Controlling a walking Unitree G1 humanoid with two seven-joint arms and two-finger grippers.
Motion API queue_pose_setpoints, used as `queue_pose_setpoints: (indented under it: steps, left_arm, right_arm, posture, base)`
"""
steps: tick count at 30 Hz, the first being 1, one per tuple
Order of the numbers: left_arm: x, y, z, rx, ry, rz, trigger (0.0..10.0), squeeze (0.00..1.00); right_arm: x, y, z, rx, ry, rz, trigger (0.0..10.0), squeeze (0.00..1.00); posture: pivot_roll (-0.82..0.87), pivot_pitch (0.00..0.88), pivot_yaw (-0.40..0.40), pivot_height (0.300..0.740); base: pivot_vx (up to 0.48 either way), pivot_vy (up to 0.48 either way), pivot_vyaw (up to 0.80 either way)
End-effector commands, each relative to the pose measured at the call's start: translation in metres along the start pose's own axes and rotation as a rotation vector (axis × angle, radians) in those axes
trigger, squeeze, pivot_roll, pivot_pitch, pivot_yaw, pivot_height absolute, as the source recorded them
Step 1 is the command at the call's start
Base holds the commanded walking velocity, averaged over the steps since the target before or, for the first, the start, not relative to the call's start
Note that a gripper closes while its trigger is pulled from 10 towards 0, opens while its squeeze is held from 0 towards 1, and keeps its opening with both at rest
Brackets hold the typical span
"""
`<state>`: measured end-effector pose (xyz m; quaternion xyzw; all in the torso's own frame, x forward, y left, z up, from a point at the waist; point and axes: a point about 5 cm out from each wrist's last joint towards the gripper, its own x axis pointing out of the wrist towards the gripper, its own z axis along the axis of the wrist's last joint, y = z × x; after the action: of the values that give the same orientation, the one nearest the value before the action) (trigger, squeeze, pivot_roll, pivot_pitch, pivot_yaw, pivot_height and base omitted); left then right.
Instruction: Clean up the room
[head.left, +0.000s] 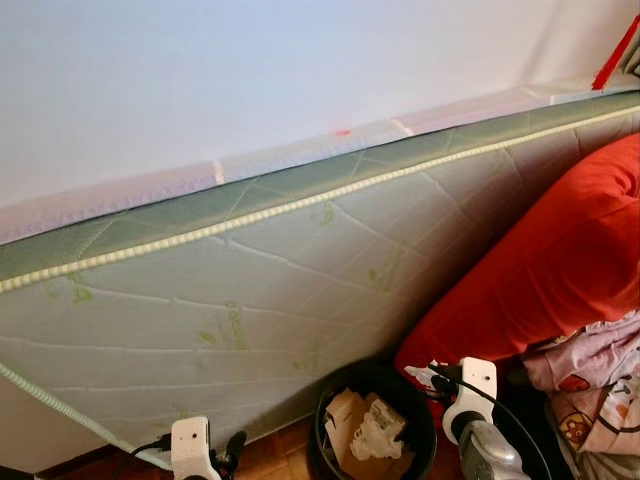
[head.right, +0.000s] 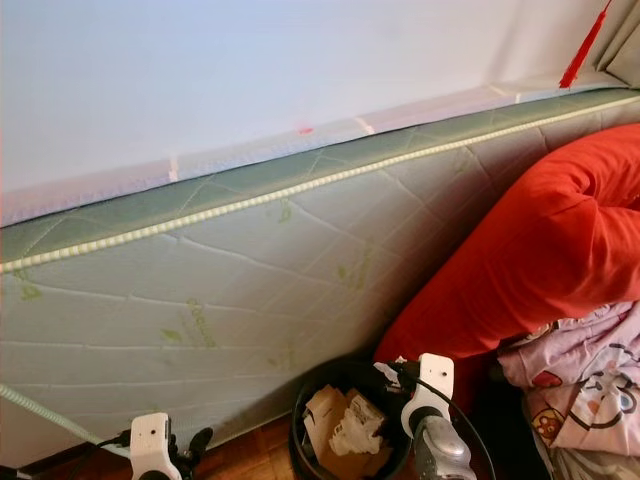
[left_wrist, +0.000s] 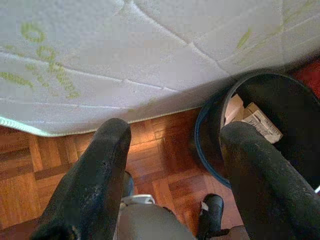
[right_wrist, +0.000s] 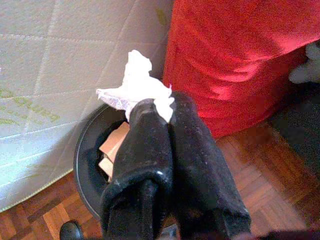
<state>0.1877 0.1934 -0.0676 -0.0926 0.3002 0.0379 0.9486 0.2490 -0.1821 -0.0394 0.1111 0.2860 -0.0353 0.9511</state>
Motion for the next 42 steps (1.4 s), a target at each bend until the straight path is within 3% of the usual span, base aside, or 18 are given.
queue_pose_setpoints:
  steps: [1, 18, 30, 36, 42]
  left_arm:
    - [-0.002, -0.001, -0.006, 0.004, 0.027, -0.003, 10.0, 0.0]
    - [0.004, -0.011, 0.004, 0.016, -0.005, -0.039, 10.0, 0.0]
    - [-0.002, -0.005, -0.003, 0.014, 0.004, -0.058, 10.0, 0.0]
    - [-0.002, 0.003, 0.002, 0.018, -0.014, -0.083, 10.0, 0.0]
    - [0.004, 0.001, 0.012, 0.018, -0.026, -0.095, 10.0, 0.0]
  right_arm:
    - [-0.002, -0.004, -0.003, 0.01, 0.013, -0.014, 10.0, 0.0]
    - [-0.002, 0.001, -0.008, 0.022, 0.04, 0.037, 10.0, 0.0]
    - [-0.003, 0.008, -0.017, 0.01, 0.099, 0.084, 10.0, 0.0]
    - [-0.006, 0.008, -0.025, 0.018, 0.125, 0.073, 10.0, 0.0]
    - [-0.007, 0.01, -0.027, 0.029, 0.111, 0.07, 10.0, 0.0]
  posture:
    - [0.13, 0.102, -0.086, 0.74]
    - [0.13, 0.103, -0.082, 0.74]
    - [0.14, 0.119, -0.083, 0.74]
    - [0.14, 0.14, -0.074, 0.74]
    - [0.16, 0.171, -0.06, 0.74]
  base:
    - [0.266, 0.0, 0.0]
    - [0.186, 0.0, 0.0]
    - [0.0, 0.0, 0.0]
    - [0.0, 0.0, 0.0]
    - [0.0, 0.0, 0.0]
